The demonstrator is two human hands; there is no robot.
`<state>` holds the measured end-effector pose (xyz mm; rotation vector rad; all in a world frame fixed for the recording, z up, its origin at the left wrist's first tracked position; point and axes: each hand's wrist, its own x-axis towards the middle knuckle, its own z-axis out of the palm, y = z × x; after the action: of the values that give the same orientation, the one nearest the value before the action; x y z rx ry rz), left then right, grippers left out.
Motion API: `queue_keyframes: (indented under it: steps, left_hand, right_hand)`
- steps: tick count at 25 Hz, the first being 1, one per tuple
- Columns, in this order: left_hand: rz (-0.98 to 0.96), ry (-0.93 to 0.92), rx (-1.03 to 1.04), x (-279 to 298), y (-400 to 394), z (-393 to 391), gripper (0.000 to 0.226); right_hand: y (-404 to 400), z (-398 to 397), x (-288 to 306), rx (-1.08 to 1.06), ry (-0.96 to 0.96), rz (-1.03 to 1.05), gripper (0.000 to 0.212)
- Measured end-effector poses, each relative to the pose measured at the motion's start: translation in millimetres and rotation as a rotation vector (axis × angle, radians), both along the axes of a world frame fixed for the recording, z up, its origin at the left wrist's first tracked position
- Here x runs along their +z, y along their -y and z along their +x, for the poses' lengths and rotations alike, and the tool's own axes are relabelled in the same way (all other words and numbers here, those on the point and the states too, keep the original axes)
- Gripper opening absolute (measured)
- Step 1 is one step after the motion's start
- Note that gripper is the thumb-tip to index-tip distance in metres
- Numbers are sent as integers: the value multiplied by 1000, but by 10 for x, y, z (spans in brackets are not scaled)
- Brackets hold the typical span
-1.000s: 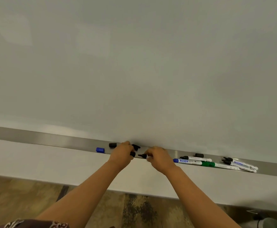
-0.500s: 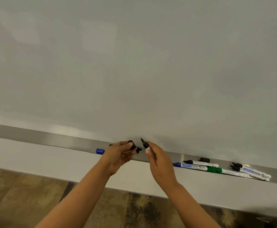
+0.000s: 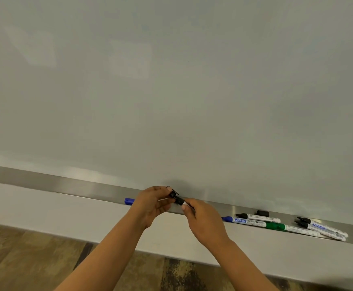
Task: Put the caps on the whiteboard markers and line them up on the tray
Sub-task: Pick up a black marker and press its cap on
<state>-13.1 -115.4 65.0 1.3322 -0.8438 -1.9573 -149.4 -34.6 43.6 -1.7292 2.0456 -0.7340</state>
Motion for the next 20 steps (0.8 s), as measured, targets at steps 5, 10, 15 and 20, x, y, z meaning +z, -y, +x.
queue_keyframes:
  steps: [5,10,15,20]
  left_hand:
    - [-122,121,-27,47,-36,-26,10]
    - [-209,250,-63,93,-32,-55,15]
    - [-30,158,-241,141,2,-42,12]
    - [32,131,-286,138,35,-122,17]
  right_hand:
    - [33,11,15,4,19,22,27]
    - [67,46,61,-47,-137,68,41]
    - [108,9,119,-145,-209,44,62]
    - [148,-59,96,-193,-339,-24,65]
